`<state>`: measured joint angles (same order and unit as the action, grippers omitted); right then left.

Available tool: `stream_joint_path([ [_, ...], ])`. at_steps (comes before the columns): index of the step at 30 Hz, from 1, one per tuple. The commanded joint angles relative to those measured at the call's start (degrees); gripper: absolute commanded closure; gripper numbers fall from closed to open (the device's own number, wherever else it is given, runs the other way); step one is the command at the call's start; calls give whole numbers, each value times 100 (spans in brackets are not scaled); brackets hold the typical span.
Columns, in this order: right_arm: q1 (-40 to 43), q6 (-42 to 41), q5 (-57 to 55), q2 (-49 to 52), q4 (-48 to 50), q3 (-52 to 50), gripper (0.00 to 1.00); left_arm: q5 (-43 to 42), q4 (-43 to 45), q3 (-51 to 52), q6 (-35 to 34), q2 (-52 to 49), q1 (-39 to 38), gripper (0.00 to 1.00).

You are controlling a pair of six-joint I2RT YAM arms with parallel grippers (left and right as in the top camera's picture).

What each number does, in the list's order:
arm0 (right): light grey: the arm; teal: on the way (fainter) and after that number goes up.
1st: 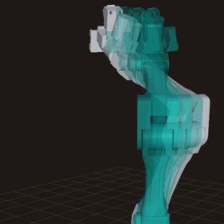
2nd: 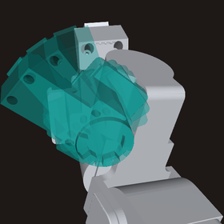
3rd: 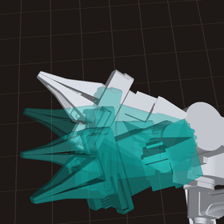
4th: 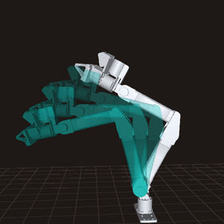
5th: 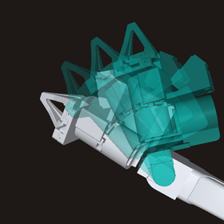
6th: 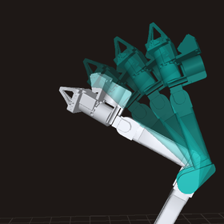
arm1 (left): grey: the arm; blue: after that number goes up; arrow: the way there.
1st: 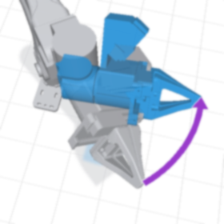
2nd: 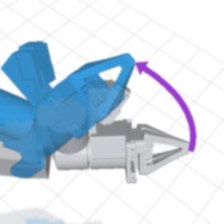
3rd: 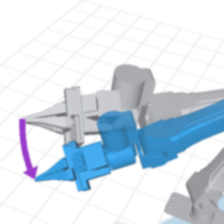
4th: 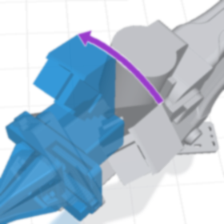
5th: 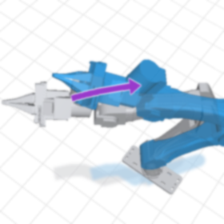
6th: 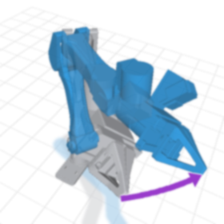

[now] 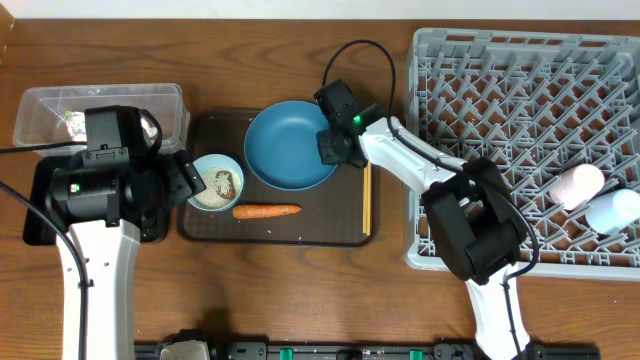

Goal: Sort waste into correct bins and load items into the dishwasher rack
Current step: 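Reach the right gripper to the blue plate and grasp its rim, then lift the blue plate with the right gripper and carry it to the rack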

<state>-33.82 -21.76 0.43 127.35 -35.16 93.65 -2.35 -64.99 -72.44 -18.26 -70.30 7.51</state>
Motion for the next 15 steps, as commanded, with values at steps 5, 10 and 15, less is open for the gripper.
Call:
stream_joint_path([
  [5, -20, -310, -164, 37, -17, 96, 99, 92, -11, 46, -94, -15, 28, 13],
  [10, 151, -280, -199, -94, -157, 256, 99, 90, -9, 46, -94, -15, 28, 12],
  [15, 426, 181, -553, -645, -551, 551, 99, 90, -7, 46, -94, -15, 28, 12],
])
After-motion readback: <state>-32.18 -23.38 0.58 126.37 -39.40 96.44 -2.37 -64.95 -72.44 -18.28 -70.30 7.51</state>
